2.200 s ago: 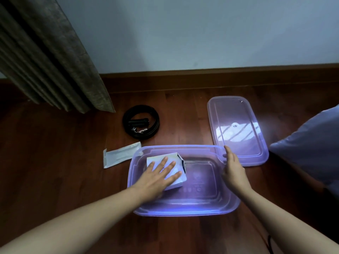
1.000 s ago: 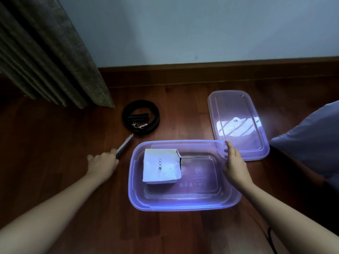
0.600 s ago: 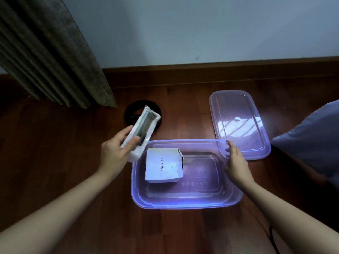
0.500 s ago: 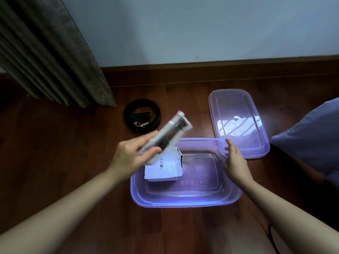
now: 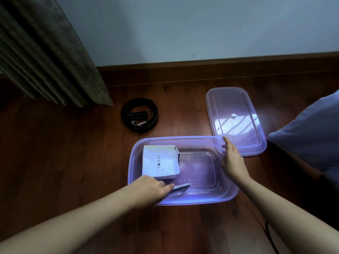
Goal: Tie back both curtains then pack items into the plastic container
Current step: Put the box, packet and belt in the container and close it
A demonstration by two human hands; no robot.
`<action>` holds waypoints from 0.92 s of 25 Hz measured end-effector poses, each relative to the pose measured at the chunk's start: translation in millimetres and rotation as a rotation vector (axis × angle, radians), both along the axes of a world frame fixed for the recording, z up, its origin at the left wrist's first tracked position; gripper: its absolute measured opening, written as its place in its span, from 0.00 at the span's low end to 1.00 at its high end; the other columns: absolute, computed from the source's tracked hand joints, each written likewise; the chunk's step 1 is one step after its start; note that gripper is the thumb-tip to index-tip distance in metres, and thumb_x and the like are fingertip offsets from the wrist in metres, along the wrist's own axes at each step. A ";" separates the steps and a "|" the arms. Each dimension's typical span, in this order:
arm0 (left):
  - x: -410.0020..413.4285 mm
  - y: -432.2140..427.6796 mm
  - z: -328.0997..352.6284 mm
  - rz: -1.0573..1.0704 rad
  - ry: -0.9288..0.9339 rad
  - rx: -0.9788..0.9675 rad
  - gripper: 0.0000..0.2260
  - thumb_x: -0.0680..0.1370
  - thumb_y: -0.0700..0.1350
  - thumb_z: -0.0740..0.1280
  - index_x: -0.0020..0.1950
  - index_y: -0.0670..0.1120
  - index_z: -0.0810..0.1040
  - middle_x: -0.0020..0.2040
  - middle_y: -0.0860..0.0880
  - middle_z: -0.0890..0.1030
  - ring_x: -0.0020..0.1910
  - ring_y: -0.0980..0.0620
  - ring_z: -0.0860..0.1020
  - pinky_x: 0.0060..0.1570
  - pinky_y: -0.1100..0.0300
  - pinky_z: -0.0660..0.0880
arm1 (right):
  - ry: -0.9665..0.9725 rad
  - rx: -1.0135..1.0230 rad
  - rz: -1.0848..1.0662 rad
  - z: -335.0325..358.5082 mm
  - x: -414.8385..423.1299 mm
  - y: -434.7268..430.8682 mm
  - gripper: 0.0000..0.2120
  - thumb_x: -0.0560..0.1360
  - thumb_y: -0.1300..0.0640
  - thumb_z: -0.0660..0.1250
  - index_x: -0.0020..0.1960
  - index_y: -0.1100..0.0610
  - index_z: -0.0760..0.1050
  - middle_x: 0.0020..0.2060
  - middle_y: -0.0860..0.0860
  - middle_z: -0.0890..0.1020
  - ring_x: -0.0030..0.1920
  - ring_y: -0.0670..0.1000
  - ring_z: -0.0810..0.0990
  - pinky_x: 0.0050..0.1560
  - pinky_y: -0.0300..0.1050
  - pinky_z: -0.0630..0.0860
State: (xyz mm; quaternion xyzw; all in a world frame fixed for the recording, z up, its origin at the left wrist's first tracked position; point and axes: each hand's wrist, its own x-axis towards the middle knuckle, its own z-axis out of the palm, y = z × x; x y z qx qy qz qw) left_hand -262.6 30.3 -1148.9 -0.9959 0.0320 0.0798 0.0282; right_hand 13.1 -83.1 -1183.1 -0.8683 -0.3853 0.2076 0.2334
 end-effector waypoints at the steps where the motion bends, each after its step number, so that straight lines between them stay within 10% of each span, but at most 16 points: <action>1: -2.7 -1.6 -6.5 -0.033 -0.049 0.031 0.18 0.68 0.43 0.69 0.58 0.47 0.80 0.31 0.52 0.79 0.24 0.52 0.76 0.22 0.64 0.57 | 0.001 0.001 0.000 0.3 -0.2 -0.4 0.31 0.73 0.70 0.56 0.75 0.55 0.56 0.65 0.60 0.72 0.59 0.62 0.76 0.57 0.54 0.72; 8: -9.6 -6.3 -17.9 0.072 -0.286 0.073 0.18 0.73 0.40 0.54 0.48 0.43 0.84 0.49 0.46 0.69 0.39 0.50 0.70 0.22 0.61 0.69 | 0.004 -0.003 0.005 0.0 -0.9 0.3 0.32 0.73 0.69 0.57 0.75 0.54 0.56 0.65 0.59 0.72 0.58 0.61 0.76 0.56 0.54 0.72; 13: -11.7 4.1 -24.6 0.045 -0.263 0.186 0.17 0.73 0.39 0.54 0.43 0.47 0.83 0.68 0.42 0.70 0.60 0.42 0.73 0.47 0.49 0.78 | 0.015 0.007 0.002 1.2 -0.8 0.1 0.31 0.74 0.69 0.56 0.75 0.55 0.56 0.65 0.59 0.72 0.59 0.61 0.76 0.56 0.55 0.72; 19: -7.3 6.5 -20.1 0.014 -0.127 0.082 0.15 0.64 0.46 0.71 0.49 0.49 0.74 0.65 0.44 0.77 0.59 0.45 0.79 0.51 0.44 0.77 | 0.018 -0.008 0.000 1.5 -0.6 -0.2 0.31 0.74 0.68 0.57 0.75 0.55 0.56 0.65 0.59 0.71 0.60 0.61 0.76 0.56 0.55 0.72; 23: 5.7 33.5 -3.7 0.017 -0.585 -0.171 0.06 0.74 0.45 0.62 0.50 0.47 0.71 0.51 0.46 0.83 0.46 0.47 0.82 0.49 0.49 0.76 | 0.018 -0.005 0.003 0.5 -0.3 -0.2 0.31 0.74 0.68 0.58 0.75 0.54 0.56 0.65 0.59 0.71 0.58 0.62 0.76 0.55 0.55 0.72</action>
